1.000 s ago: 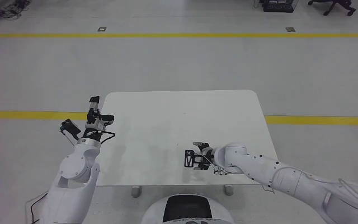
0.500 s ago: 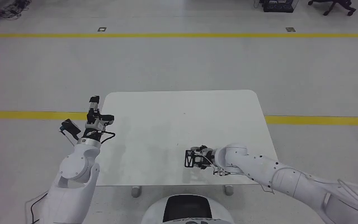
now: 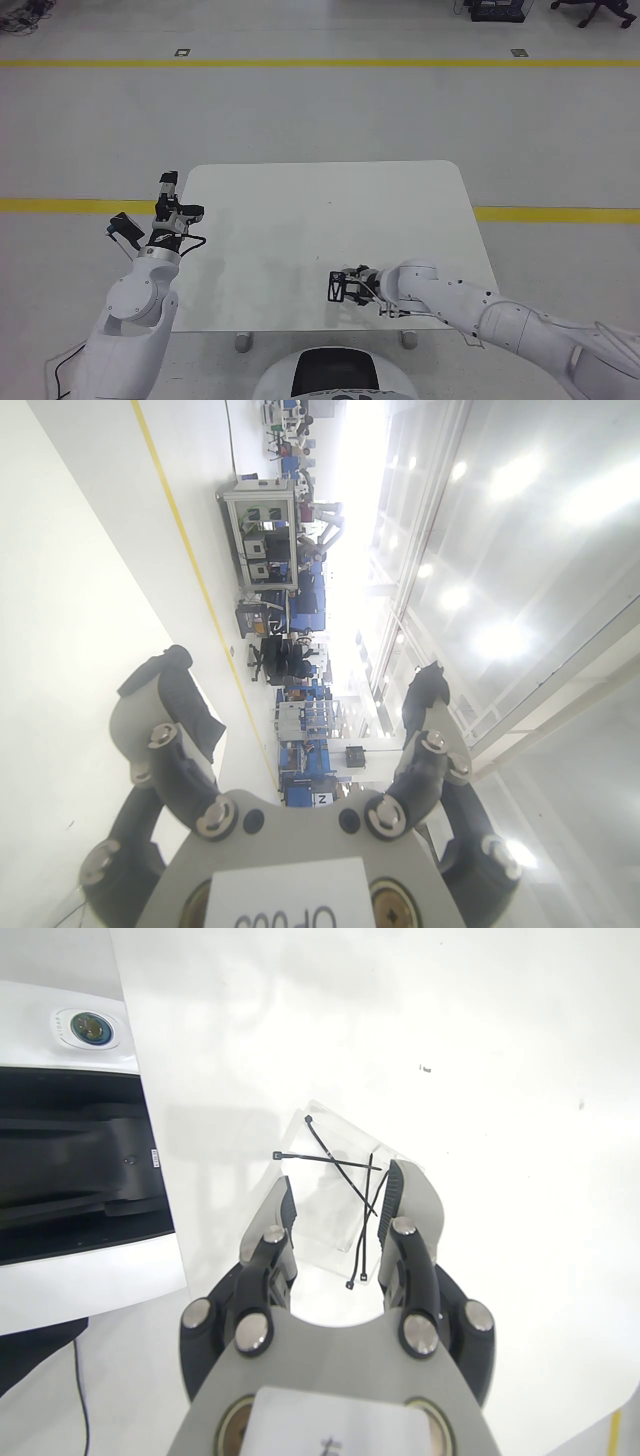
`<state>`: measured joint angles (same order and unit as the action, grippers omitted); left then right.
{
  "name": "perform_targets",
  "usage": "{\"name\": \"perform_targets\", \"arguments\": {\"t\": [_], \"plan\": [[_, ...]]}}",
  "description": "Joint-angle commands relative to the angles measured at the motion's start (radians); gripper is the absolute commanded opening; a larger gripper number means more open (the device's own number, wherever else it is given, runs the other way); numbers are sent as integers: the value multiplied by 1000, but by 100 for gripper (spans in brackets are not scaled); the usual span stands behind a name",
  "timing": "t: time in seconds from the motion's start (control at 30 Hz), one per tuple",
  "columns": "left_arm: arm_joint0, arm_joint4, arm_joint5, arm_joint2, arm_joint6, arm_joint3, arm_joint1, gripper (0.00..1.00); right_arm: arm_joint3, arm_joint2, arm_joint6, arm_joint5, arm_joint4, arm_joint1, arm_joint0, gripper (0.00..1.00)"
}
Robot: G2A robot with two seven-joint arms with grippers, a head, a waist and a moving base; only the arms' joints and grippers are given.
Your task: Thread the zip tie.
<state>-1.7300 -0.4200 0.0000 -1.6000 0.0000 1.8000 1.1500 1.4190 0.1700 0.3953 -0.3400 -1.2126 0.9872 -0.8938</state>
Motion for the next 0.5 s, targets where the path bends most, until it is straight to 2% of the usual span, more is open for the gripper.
{"name": "perform_targets", "arguments": {"t": [0.0,0.17,0.47], "plan": [[0,0,0,0,0,0,0,100,-8,0,5,0,1,6,-1,39],[0,0,0,0,0,0,0,100,-31,0,16,0,7,24,1,40],[0,0,0,0,0,0,0,100,-63,0,22,0,5,50,1,36]]}}
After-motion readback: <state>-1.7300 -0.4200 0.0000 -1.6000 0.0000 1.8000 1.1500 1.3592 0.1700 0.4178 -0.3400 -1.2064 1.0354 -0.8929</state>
